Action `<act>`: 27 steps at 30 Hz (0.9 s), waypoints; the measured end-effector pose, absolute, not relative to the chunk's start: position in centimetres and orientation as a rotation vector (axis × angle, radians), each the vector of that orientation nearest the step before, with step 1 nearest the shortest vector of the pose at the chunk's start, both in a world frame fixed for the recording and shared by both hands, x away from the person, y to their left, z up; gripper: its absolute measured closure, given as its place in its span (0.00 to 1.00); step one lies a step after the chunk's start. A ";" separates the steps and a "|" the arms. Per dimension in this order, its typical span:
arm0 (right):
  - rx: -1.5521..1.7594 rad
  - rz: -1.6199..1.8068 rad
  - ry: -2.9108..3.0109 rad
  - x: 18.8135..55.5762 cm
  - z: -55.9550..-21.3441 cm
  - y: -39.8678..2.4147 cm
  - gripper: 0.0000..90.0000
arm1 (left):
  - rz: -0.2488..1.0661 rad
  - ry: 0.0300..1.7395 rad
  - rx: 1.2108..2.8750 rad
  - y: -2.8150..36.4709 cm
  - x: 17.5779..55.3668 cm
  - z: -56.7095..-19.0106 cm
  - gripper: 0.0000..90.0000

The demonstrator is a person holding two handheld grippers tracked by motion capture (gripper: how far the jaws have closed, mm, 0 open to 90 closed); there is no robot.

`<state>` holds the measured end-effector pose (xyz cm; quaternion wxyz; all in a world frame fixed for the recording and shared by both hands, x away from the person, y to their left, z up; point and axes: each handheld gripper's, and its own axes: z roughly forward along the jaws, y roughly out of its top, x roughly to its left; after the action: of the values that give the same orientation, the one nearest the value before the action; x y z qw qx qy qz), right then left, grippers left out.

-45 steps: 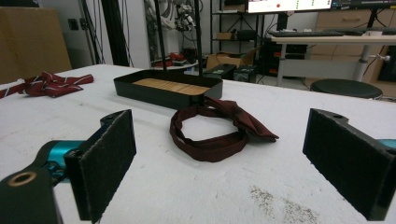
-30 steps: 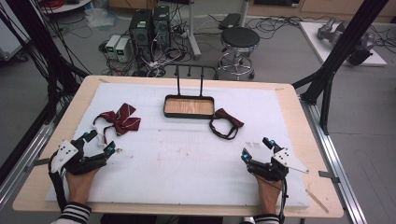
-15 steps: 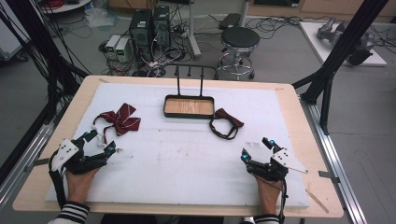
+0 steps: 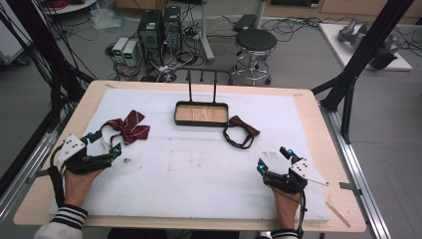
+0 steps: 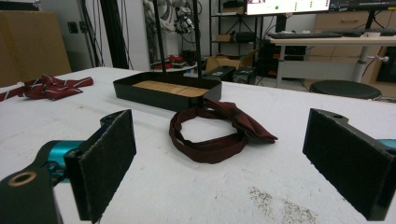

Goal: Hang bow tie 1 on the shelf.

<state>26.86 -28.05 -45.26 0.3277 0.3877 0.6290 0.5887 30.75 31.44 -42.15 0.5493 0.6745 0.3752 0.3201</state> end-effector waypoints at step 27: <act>1.012 1.550 1.642 26.8 -45.3 -28.0 0.10 | 0.641 0.974 1.953 31.1 38.1 -38.0 0.16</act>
<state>26.79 -28.04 -45.28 0.3277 0.3864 0.6270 0.5918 38.09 31.09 -38.03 0.4200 0.7793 0.3885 0.2558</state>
